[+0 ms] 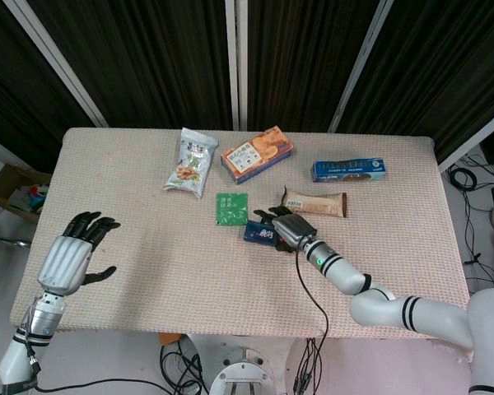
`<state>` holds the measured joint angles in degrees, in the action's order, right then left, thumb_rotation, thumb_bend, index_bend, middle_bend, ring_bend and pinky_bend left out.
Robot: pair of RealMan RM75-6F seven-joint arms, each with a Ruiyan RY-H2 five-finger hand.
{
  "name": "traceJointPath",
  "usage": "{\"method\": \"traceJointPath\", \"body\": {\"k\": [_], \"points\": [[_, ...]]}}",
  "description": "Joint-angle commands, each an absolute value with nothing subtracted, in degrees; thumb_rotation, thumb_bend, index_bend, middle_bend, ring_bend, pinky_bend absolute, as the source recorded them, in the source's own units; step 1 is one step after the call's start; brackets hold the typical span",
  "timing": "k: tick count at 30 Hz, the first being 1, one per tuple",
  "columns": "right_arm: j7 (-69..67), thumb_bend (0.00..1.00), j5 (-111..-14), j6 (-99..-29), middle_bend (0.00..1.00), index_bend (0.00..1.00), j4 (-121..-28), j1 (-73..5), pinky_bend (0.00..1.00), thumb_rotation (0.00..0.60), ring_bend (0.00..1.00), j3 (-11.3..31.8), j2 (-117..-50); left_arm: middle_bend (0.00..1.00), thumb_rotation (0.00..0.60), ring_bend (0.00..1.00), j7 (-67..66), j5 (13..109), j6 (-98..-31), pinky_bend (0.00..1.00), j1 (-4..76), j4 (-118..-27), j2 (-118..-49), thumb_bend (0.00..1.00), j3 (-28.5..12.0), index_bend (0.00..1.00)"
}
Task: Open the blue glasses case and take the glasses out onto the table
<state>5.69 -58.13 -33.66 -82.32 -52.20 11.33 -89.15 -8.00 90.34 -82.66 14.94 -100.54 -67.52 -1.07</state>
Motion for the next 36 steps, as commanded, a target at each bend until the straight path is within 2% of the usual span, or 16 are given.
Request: {"method": "traceJointPath", "body": {"k": [1,5,7,9,12,15,36], "points": [[6.9,0.94,-59.2,-33.1,0.22,0.0,-84.0,-53.2,0.0,0.6,0.03,10.5,-89.2,0.22,0.6,0.13,-7.9,90.6,-83.0,0.14,14.6,-100.5,-67.5,0.05,-1.0,0.24],[7.8,0.89,-60.6,-34.5,0.23,0.0,-86.6,-53.0,0.0,0.6,0.03,9.3,-87.8,0.22,0.6,0.13,-7.6,90.8,-83.5,0.14,14.1,-100.3,-67.5,0.05,-1.0,0.24],[8.6,0.76,-62.2,-36.8,0.22,0.0,-87.0,-52.2,0.0,0.6,0.03,8.9,-87.3,0.22,0.6,0.13,-7.4,90.8,-83.5,0.14,14.0,-100.2,-67.5,0.05,-1.0,0.24],[10.2,0.58,-64.9,-40.5,0.22,0.0,-86.8,-51.2,0.0,0.6,0.03,8.2,-86.6,0.22,0.6,0.13,-7.2,90.9,-83.6,0.14,13.8,-100.1,-67.5,0.05,-1.0,0.24],[13.2,0.45,-67.6,-42.9,0.22,0.05,-86.3,-50.6,0.0,0.6,0.03,6.8,-85.2,0.22,0.6,0.13,-7.1,91.1,-83.6,0.14,13.6,-100.0,-67.5,0.05,-0.9,0.24],[16.0,0.38,-68.5,-42.8,0.22,0.1,-85.9,-50.9,0.0,0.6,0.03,5.5,-84.2,0.22,0.6,0.13,-7.1,91.1,-83.4,0.14,13.6,-100.1,-67.6,0.05,-0.9,0.24],[22.6,0.37,-66.9,-41.7,0.22,0.13,-81.3,-52.6,0.0,0.6,0.03,4.0,-87.9,0.22,0.6,0.13,-6.7,91.0,-83.5,0.14,12.6,-100.1,-67.4,0.05,-1.2,0.24]]}}
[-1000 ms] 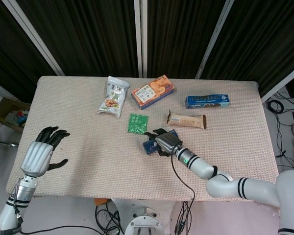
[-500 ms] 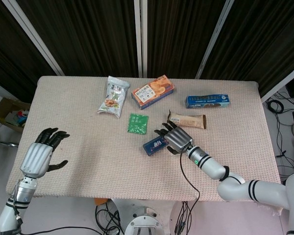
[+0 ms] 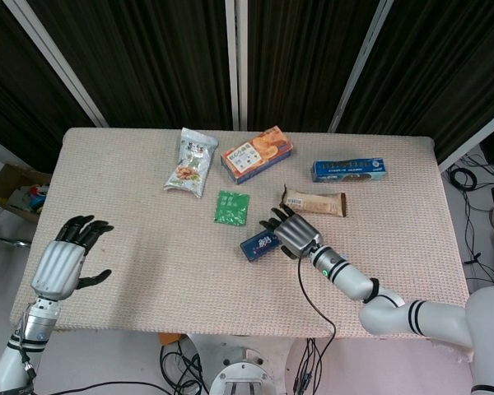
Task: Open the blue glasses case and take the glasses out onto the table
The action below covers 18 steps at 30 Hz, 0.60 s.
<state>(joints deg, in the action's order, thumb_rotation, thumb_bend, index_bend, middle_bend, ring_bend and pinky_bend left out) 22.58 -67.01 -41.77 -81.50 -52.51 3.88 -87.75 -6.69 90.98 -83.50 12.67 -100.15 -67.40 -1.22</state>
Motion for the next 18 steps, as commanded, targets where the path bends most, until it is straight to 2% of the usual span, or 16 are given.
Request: {"method": "traceJointPath", "body": {"k": [1,18], "points": [[22.6,0.38,-66.7,-41.6,0.22,0.14,-81.2,-52.6,0.0,0.6,0.03,4.0,-87.9,0.22,0.6,0.13,-6.6,91.0,-83.5,0.14,12.6,-100.1,-67.4,0.05,-1.3,0.24],[23.8,0.48,-65.1,-41.6,0.25,0.22,-80.4,-53.0,0.0,0.6,0.04,4.0,-88.5,0.22,0.6,0.13,-6.2,91.1,-83.3,0.14,12.4,-99.7,-67.6,0.05,-1.6,0.24]]}}
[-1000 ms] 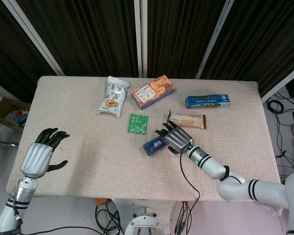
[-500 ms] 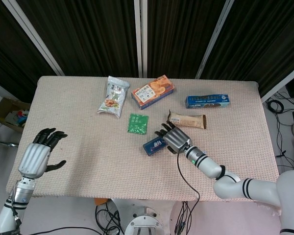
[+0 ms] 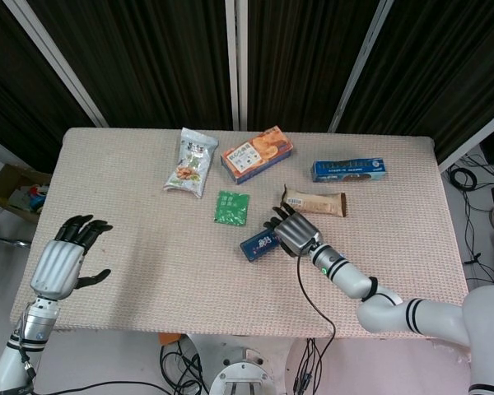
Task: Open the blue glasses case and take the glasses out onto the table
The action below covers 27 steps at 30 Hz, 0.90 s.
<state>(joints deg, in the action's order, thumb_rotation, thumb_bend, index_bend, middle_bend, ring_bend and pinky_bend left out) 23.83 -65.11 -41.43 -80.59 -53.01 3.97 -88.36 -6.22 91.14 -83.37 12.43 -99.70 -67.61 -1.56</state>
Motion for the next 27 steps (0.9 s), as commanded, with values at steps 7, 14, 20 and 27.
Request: {"method": "traceJointPath", "body": {"k": [7,14,20,27], "points": [[23.3,0.5,-65.4,-42.0,0.29,0.32,-79.2,-52.8,0.0,0.6,0.09,4.1,-89.7,0.22,0.6,0.13,-5.8,91.2,-83.3,0.14,12.3,-99.6,-67.7,0.05,-1.6,0.24],[23.0,0.62,-64.8,-41.5,0.3,0.4,-80.5,-52.9,0.02,0.6,0.13,4.2,-89.5,0.22,0.6,0.13,-5.3,91.7,-83.5,0.14,12.1,-99.4,-67.6,0.05,-1.4,0.24],[24.8,0.72,-61.8,-40.4,0.32,0.42,-85.9,-53.3,0.05,0.6,0.17,4.1,-85.0,0.22,0.6,0.13,-5.0,92.0,-83.9,0.14,11.8,-99.4,-67.4,0.05,-1.3,0.24],[28.6,0.72,-54.9,-37.5,0.32,0.42,-83.1,-57.1,0.03,0.6,0.16,4.7,-87.7,0.22,0.6,0.13,-4.9,92.4,-83.7,0.14,11.9,-99.8,-67.3,0.05,-1.3,0.24]]}}
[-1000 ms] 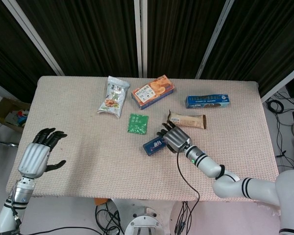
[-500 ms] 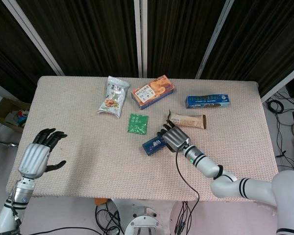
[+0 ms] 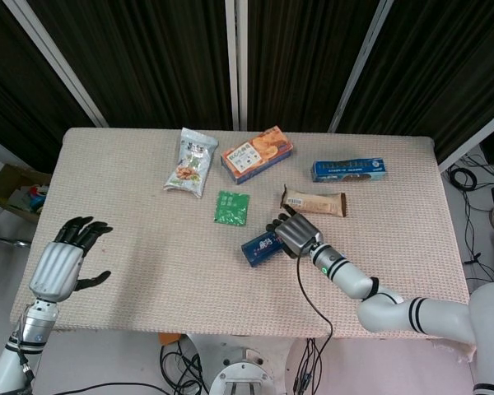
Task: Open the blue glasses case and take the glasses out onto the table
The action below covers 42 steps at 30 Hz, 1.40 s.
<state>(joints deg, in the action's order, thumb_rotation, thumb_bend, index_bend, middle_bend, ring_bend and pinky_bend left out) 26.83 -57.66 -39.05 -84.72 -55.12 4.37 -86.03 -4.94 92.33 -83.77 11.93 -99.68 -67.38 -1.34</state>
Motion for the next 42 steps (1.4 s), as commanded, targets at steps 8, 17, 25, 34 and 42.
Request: {"method": "traceJointPath", "body": {"k": [8,17,25,34,42], "points": [[32.2,0.68,-49.3,-37.4,0.24,0.17,-81.1,-61.3,0.0,0.6,0.05,5.3,-90.2,0.22,0.6,0.13,-5.0,92.3,-83.7,0.14,11.6,-100.3,-66.7,0.05,-1.2,0.24],[33.7,0.65,-45.0,-38.1,0.11,0.0,-76.9,-64.9,0.0,0.6,0.0,6.3,-93.7,0.22,0.6,0.13,-5.0,92.5,-83.2,0.14,11.9,-100.8,-66.4,0.05,-1.1,0.24],[33.1,0.63,-42.0,-40.2,0.06,0.0,-70.2,-67.2,0.0,0.6,0.0,9.3,-97.0,0.22,0.6,0.13,-5.1,92.4,-82.6,0.14,12.0,-101.4,-66.0,0.05,-1.1,0.24],[23.2,0.8,-51.3,-45.4,0.12,0.12,-84.2,-58.8,0.0,0.6,0.0,7.7,-86.5,0.22,0.6,0.13,-5.3,92.5,-83.1,0.14,11.7,-101.5,-65.8,0.05,-1.1,0.24],[18.2,0.93,-60.3,-45.6,0.16,0.28,-87.7,-52.9,0.0,0.6,0.0,2.0,-82.0,0.22,0.6,0.13,-6.5,93.4,-82.9,0.14,11.8,-102.2,-66.2,0.05,-0.8,0.24]]}}
